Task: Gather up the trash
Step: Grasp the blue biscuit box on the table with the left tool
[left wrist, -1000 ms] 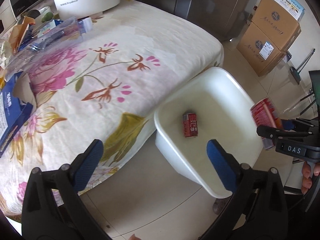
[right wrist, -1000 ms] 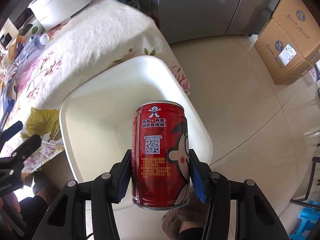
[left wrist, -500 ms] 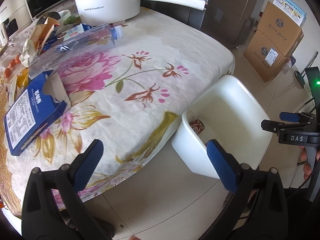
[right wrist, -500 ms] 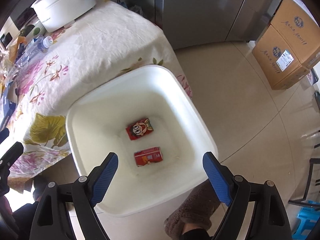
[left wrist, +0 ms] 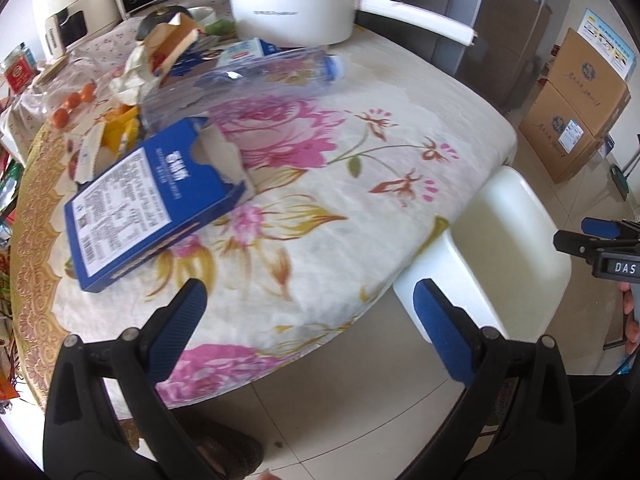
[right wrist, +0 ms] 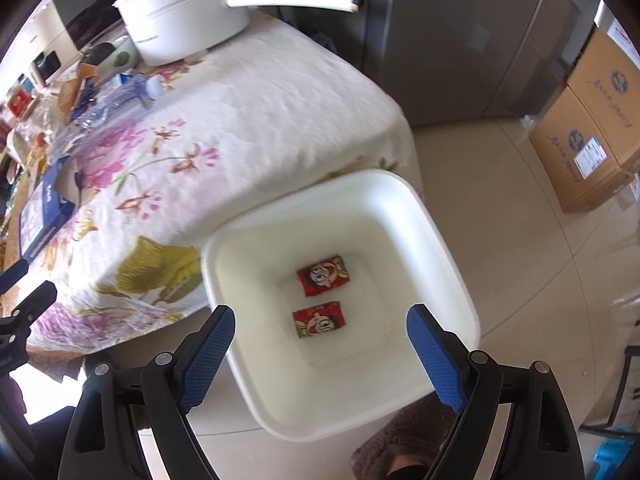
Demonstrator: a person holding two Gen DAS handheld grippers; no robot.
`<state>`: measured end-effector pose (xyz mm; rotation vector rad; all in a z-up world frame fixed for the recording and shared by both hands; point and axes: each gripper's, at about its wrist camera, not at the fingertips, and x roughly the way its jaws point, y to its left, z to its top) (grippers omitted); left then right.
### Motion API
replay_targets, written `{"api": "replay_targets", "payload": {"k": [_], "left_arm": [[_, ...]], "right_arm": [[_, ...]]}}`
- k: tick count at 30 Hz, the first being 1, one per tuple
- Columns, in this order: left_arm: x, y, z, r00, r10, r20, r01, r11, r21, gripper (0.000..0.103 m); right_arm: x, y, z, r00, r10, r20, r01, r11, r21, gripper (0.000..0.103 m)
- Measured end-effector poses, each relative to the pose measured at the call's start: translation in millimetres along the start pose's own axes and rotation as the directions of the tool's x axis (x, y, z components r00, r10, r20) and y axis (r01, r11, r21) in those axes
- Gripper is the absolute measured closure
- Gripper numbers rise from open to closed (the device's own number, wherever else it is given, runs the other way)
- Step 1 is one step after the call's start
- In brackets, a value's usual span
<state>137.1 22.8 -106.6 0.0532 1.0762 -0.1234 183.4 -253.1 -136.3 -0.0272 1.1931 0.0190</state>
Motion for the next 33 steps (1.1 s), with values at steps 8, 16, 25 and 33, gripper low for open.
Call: {"api": "replay_targets", "payload": {"k": [8, 16, 25, 33], "left_arm": [[-6.6, 41.0, -1.8, 0.997, 0.068, 0.024, -0.07, 0.995, 0.071, 0.001], [8.5, 88.2, 16.2, 0.998, 0.063, -0.019, -0.054, 0.955, 0.293, 0.0], [41.9, 125.0, 48.1, 0.995, 0.066, -0.069, -0.026, 0.884, 0.466, 0.0], [71.8, 125.8, 54.6, 0.988, 0.04, -0.149, 0.05, 0.829, 0.557, 0.0]], "right_arm": [[-2.9, 35.1, 10.6, 0.999, 0.02, 0.036, -0.019, 0.999, -0.045, 0.014], [-0.7, 58.7, 16.9, 0.998, 0.022, 0.054, -0.017, 0.996, -0.087, 0.014], [-5.2, 77.3, 22.5, 0.996, 0.062, 0.061, -0.054, 0.99, -0.131, 0.014], [-7.8, 81.5, 15.5, 0.996, 0.082, 0.043, -0.073, 0.983, -0.166, 0.014]]}}
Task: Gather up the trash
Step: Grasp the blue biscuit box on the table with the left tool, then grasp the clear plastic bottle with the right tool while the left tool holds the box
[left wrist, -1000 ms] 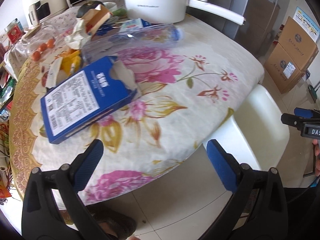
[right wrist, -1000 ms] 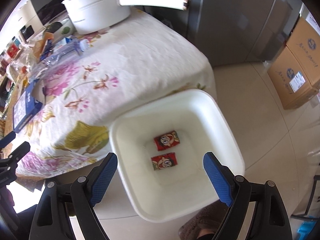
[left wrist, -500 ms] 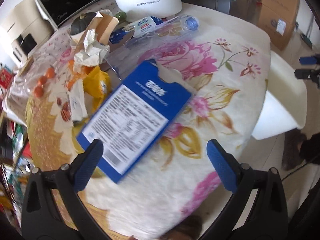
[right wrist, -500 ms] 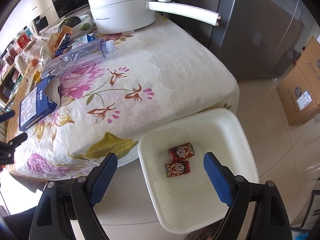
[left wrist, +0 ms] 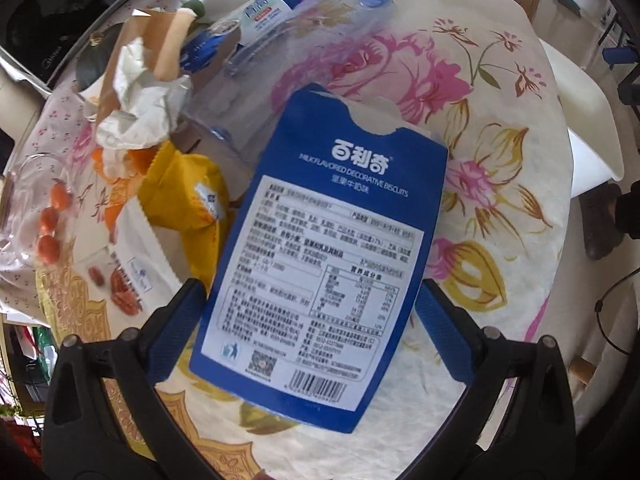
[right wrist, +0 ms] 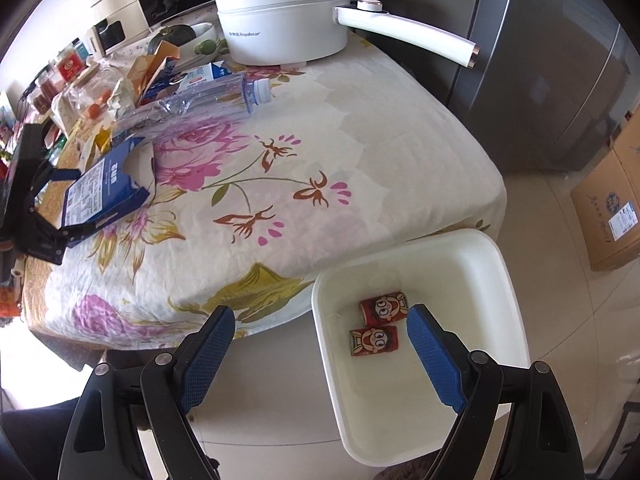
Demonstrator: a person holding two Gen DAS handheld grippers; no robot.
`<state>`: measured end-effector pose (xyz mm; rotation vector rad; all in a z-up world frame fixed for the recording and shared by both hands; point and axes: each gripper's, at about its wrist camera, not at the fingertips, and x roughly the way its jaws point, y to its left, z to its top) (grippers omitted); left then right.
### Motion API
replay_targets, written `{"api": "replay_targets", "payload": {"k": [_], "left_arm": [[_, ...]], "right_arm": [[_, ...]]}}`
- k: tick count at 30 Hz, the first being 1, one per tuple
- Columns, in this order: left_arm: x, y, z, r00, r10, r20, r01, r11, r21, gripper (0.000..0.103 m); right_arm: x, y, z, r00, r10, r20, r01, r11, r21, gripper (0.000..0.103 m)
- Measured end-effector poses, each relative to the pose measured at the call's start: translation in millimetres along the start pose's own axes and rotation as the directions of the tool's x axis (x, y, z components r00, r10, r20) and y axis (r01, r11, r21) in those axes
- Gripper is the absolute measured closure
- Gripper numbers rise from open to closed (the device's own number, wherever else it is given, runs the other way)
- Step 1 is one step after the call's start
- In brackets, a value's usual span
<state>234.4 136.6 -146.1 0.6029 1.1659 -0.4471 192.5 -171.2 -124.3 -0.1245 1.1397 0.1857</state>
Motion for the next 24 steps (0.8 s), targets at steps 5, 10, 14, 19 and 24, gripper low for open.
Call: {"api": "replay_targets", "payload": {"k": [5, 10, 14, 19, 24], "left_arm": [[12.5, 2.0, 8.2, 1.0, -0.013, -0.018, 0.013, 1.0, 0.019, 0.0], [16.9, 10.5, 14.6, 0.998, -0.038, -0.042, 0.036, 0.998, -0.049, 0.0], [18.2, 20.4, 14.1, 0.999, -0.036, -0.005, 0.035, 0.986, -0.16, 0.0], [21.0, 17.9, 0.1, 0.998, -0.052, 0.019, 0.056, 0.95, -0.307, 0.0], [15.0, 12.7, -17.4, 0.997, -0.048, 0.053, 0.067, 0.875, -0.48, 0.008]], "right_arm": [[2.1, -2.0, -4.7, 1.0, -0.009, -0.013, 0.009, 1.0, -0.012, 0.014], [2.8, -7.9, -5.2, 1.0, -0.012, -0.018, 0.012, 1.0, 0.002, 0.014], [1.3, -9.5, -4.9, 1.0, -0.003, -0.015, 0.003, 1.0, 0.011, 0.014], [-2.8, -8.0, -2.7, 1.0, 0.006, -0.001, -0.006, 1.0, 0.019, 0.014], [-4.6, -6.7, 0.4, 1.0, 0.025, 0.006, -0.025, 0.999, 0.035, 0.014]]}}
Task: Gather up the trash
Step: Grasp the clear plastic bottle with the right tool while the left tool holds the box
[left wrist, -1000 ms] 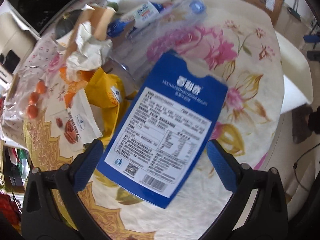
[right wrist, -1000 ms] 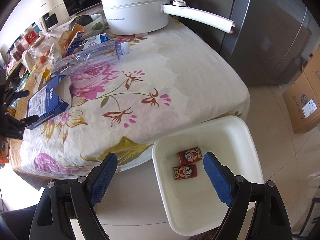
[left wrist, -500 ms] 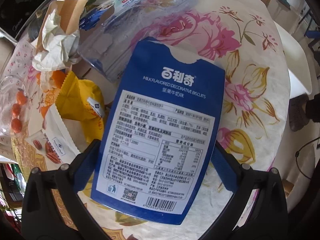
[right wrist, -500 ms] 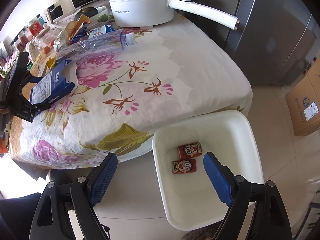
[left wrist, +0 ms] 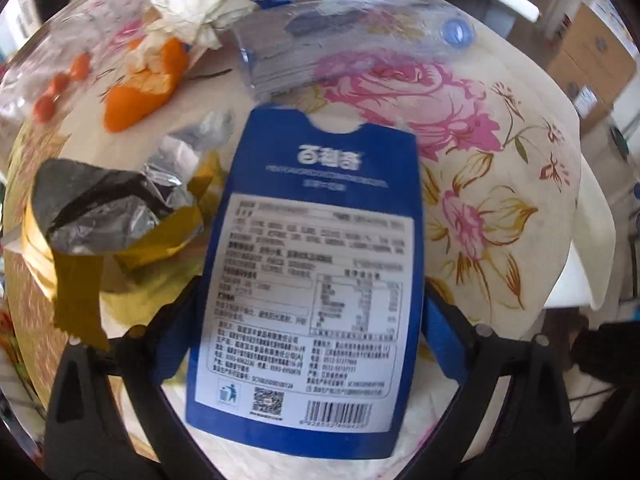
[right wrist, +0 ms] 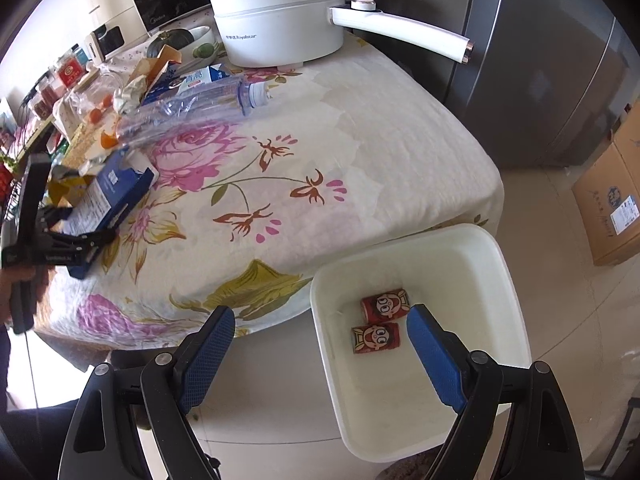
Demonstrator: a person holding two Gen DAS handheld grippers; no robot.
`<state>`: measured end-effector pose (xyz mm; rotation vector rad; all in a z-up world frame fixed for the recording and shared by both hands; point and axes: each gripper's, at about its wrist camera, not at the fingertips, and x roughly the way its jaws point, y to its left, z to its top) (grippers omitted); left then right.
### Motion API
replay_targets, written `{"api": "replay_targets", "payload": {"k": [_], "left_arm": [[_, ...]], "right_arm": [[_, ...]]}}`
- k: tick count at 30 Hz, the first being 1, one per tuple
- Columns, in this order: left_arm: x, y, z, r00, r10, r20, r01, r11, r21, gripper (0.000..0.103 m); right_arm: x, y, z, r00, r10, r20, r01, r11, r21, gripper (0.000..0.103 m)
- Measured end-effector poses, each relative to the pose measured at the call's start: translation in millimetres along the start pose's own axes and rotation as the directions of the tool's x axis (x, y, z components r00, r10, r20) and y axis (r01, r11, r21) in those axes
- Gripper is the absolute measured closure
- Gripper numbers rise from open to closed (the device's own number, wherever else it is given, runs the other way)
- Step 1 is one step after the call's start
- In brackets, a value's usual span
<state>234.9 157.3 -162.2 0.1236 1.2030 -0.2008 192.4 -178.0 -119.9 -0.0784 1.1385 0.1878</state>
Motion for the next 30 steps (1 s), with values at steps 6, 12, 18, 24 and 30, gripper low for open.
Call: {"api": "replay_targets", "payload": {"k": [6, 12, 18, 24, 30], "left_arm": [[-15.5, 2.5, -18.7, 0.997, -0.076, 0.032, 0.08, 0.985, -0.154, 0.009], [-38.5, 0.5, -37.0, 0.989, -0.096, 0.114, 0.124, 0.954, -0.273, 0.009], [-80.8, 14.0, -56.3, 0.968, -0.105, 0.229, 0.192, 0.894, -0.404, 0.01], [-100.4, 28.8, -56.5, 0.958, -0.038, 0.283, 0.163, 0.886, -0.433, 0.01], [-109.3, 41.9, -50.3, 0.94, -0.063, 0.335, 0.219, 0.865, -0.451, 0.01]], "right_arm": [[4.0, 6.3, 4.4, 1.0, 0.019, 0.002, -0.019, 1.0, 0.003, 0.014], [6.7, 14.1, 12.6, 0.999, 0.041, 0.019, -0.041, 0.999, 0.015, 0.014], [12.7, 45.7, 35.8, 0.998, 0.054, 0.026, -0.051, 0.994, -0.1, 0.014], [33.0, 97.1, 87.6, 0.997, 0.066, 0.031, -0.056, 0.963, -0.265, 0.014], [61.6, 144.2, 140.0, 0.996, 0.047, 0.077, -0.01, 0.908, -0.42, 0.014]]}}
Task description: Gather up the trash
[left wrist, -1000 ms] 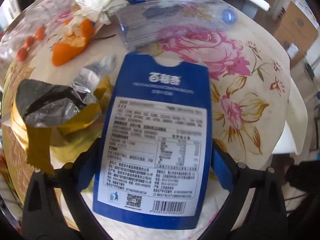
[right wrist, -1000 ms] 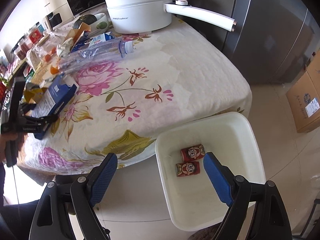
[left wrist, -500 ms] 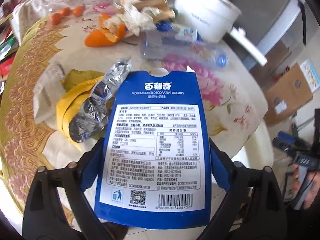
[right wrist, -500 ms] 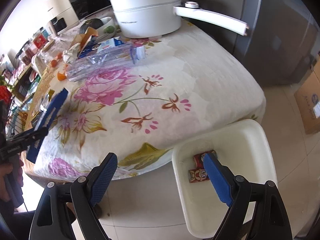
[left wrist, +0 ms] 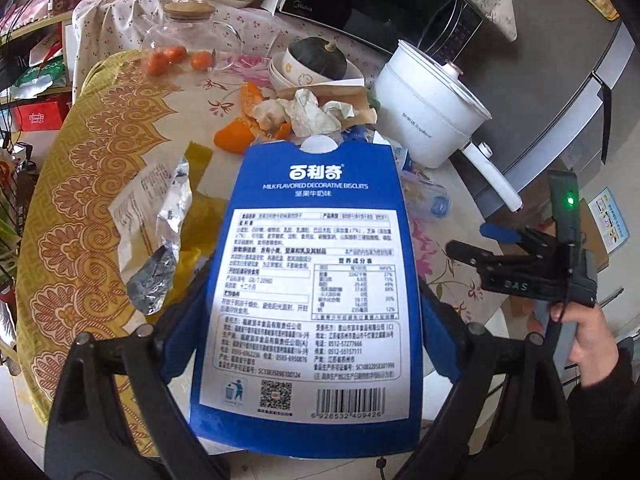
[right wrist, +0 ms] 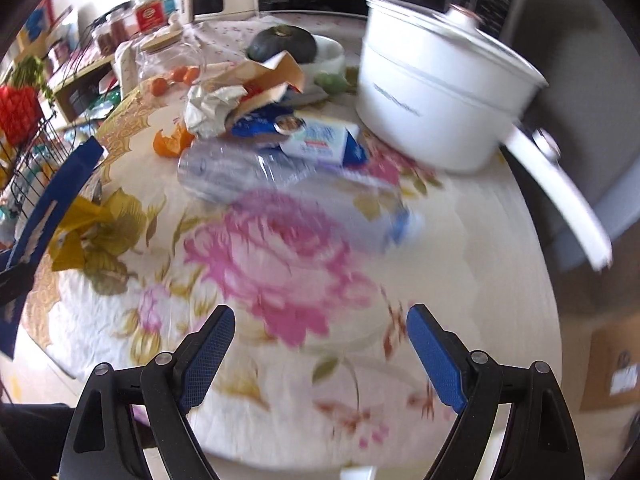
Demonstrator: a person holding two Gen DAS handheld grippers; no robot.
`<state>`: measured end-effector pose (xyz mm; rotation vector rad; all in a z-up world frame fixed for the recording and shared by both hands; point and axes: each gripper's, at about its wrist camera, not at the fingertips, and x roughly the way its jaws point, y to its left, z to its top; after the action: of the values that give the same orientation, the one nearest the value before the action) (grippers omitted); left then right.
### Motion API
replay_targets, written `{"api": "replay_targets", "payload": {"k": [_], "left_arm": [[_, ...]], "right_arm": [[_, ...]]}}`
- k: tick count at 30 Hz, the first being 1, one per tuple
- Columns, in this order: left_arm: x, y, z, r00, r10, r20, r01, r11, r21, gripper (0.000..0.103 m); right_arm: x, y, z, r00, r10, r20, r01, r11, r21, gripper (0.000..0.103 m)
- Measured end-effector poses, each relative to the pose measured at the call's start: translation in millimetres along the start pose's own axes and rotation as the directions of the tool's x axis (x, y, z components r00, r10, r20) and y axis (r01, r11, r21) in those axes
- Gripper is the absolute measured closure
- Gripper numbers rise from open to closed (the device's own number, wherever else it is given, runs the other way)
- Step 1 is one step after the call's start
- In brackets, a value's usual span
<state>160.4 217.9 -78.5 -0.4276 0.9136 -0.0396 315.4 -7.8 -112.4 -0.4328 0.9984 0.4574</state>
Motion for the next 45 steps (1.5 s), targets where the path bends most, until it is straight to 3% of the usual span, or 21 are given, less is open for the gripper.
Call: {"api": "replay_targets", "payload": {"k": [5, 9, 18, 23, 26, 32, 35, 38, 41, 45], "left_arm": [[1.9, 1.6, 7.1, 1.0, 0.023, -0.003, -0.023, 1.0, 0.015, 0.009], [3.0, 8.6, 7.5, 1.0, 0.024, -0.01, -0.024, 1.0, -0.004, 0.009], [4.1, 9.4, 6.6, 0.999, 0.033, -0.016, -0.033, 0.999, -0.003, 0.009], [0.0, 7.7, 6.0, 1.0, 0.021, -0.013, -0.021, 1.0, -0.01, 0.009], [-6.3, 3.8, 6.7, 1.0, 0.01, 0.001, -0.01, 1.0, -0.002, 0.009], [-15.9, 0.7, 5.1, 1.0, -0.017, 0.012, 0.017, 1.0, 0.0, 0.009], [-20.6, -0.7, 4.4, 0.999, -0.03, 0.02, 0.03, 1.0, -0.001, 0.009], [-25.0, -1.1, 4.7, 0.999, -0.039, 0.031, 0.039, 0.999, -0.004, 0.009], [-30.1, 1.5, 6.0, 0.998, -0.041, 0.042, 0.041, 0.999, -0.012, 0.009], [-34.9, 5.6, 6.4, 0.998, -0.043, 0.053, 0.044, 0.999, -0.02, 0.009]], "right_arm": [[39.9, 17.7, 35.5, 0.998, -0.059, -0.027, 0.054, 0.987, -0.15, 0.014], [65.7, 33.4, 48.8, 0.993, -0.111, -0.037, 0.096, 0.953, -0.288, 0.014], [108.0, 58.4, 51.7, 0.948, -0.318, -0.017, 0.254, 0.786, -0.563, 0.012], [109.7, 64.0, 54.7, 0.943, -0.331, -0.031, 0.252, 0.774, -0.58, 0.016], [105.7, 70.9, 56.5, 0.937, -0.347, -0.034, 0.262, 0.766, -0.587, 0.027], [82.5, 70.0, 50.9, 0.95, -0.22, -0.223, 0.076, 0.853, -0.517, 0.03], [75.6, 69.8, 50.6, 0.931, -0.096, -0.351, -0.056, 0.915, -0.399, 0.031], [79.4, 76.9, 44.1, 0.895, 0.002, -0.446, -0.159, 0.936, -0.315, 0.033], [87.1, 87.7, 35.2, 0.89, -0.009, -0.457, -0.147, 0.941, -0.304, 0.032], [78.1, 97.3, 27.0, 0.922, 0.006, -0.387, -0.119, 0.955, -0.27, 0.035]]}}
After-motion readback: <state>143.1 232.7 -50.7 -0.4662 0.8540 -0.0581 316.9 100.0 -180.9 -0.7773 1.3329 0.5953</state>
